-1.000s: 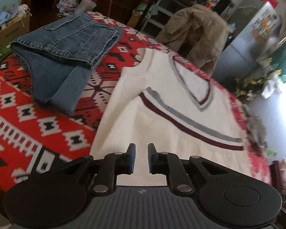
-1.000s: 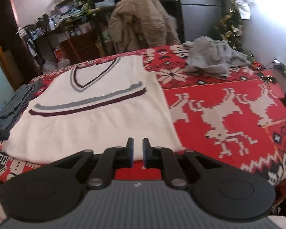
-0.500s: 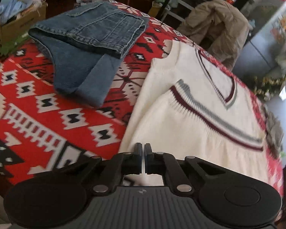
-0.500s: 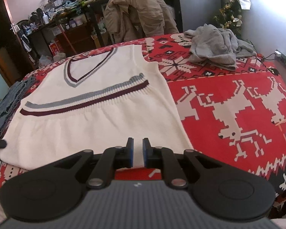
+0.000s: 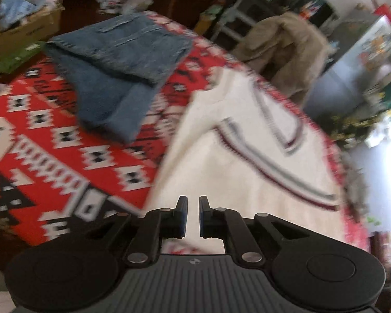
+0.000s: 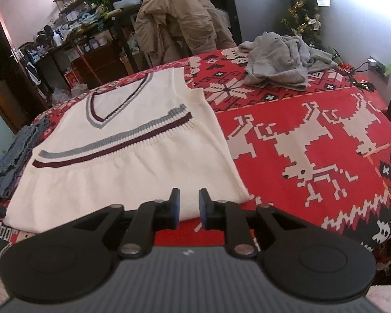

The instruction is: Fold clothes

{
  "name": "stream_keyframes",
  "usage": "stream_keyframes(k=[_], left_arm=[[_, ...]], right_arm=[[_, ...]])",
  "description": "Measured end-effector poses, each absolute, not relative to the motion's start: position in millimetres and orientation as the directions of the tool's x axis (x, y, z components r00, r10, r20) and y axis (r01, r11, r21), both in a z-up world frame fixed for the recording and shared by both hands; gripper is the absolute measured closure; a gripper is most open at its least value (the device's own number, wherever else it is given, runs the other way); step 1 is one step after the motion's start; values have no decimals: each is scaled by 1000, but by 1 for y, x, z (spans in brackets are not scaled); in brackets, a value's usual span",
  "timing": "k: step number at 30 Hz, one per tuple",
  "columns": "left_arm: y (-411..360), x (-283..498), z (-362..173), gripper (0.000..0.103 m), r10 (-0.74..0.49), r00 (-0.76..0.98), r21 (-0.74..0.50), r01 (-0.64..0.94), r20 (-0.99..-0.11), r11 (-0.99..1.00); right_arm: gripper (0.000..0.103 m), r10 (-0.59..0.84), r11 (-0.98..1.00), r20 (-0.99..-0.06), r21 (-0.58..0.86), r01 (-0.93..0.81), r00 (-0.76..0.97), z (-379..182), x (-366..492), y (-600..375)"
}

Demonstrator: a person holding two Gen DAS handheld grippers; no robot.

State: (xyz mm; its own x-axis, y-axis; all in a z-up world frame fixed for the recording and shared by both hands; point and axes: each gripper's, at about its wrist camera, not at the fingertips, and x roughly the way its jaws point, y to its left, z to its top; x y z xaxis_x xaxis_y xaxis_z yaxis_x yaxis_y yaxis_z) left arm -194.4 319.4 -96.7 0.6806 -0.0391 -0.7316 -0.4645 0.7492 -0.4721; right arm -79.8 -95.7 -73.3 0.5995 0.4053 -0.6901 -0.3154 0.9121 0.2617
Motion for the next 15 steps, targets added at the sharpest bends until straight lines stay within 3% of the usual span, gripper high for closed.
stream_keyframes(k=[6,15], left_arm=[[290,-156,-97,96,-110,684,-471,-367,-721,802],[274,-102,-118,96,-60,601,-363,-398,-797,843]], right_arm=[[85,438,889,-687,238,-390,580,-72,-82,-66],[81,477,865,-681,251,-434,556,-71,-79,-44]])
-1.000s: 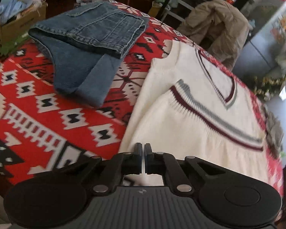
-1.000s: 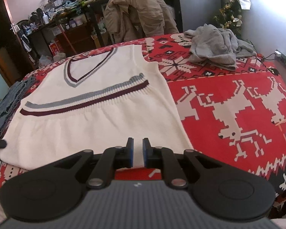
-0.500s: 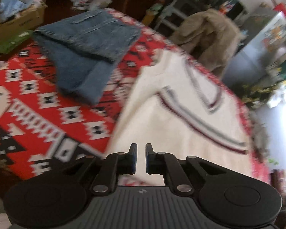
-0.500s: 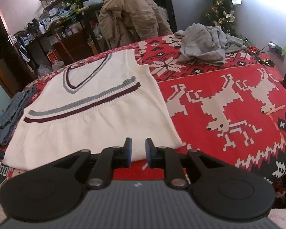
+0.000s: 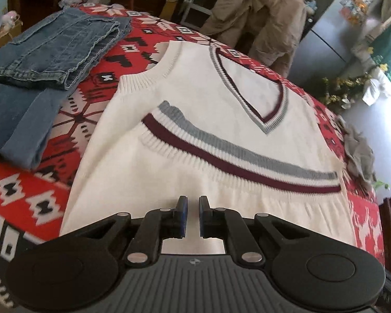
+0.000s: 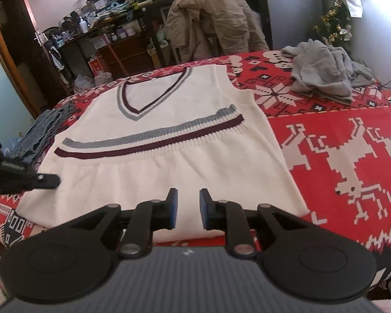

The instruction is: Fold clothes

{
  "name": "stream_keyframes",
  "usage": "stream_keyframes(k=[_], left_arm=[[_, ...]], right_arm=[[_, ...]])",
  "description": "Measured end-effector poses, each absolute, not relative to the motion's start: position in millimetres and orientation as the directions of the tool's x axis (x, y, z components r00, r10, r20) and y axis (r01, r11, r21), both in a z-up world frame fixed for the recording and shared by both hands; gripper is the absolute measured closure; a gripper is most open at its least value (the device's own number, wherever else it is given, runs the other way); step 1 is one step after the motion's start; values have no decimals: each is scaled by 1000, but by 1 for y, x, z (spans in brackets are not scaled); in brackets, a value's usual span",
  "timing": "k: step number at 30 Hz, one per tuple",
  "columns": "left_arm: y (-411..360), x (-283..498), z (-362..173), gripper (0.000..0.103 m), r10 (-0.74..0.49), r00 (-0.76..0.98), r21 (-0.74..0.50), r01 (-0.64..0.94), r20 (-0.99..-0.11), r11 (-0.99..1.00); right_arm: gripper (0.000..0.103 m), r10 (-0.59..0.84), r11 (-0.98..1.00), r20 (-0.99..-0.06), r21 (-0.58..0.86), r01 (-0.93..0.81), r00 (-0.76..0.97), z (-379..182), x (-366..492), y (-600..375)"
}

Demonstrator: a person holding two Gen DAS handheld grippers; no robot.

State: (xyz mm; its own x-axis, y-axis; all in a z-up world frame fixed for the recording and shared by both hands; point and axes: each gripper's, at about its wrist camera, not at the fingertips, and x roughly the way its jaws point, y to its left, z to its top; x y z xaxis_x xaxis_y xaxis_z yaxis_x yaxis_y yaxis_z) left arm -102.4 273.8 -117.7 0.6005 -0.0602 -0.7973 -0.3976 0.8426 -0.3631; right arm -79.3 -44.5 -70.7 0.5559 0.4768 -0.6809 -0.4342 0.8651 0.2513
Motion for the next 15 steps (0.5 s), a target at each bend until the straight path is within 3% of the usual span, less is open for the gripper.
stream_keyframes(k=[8,15], left_arm=[[288,-79,-121,96,-57,620,-412,-447,-783,794],[271,-108,-111,96,-108,609,-413,-386,-785,825]], right_arm=[[77,493,854,-671,252,-455,553,-69,-78,-34],[74,491,852,-687,250,-460,536,-74,-75,-30]])
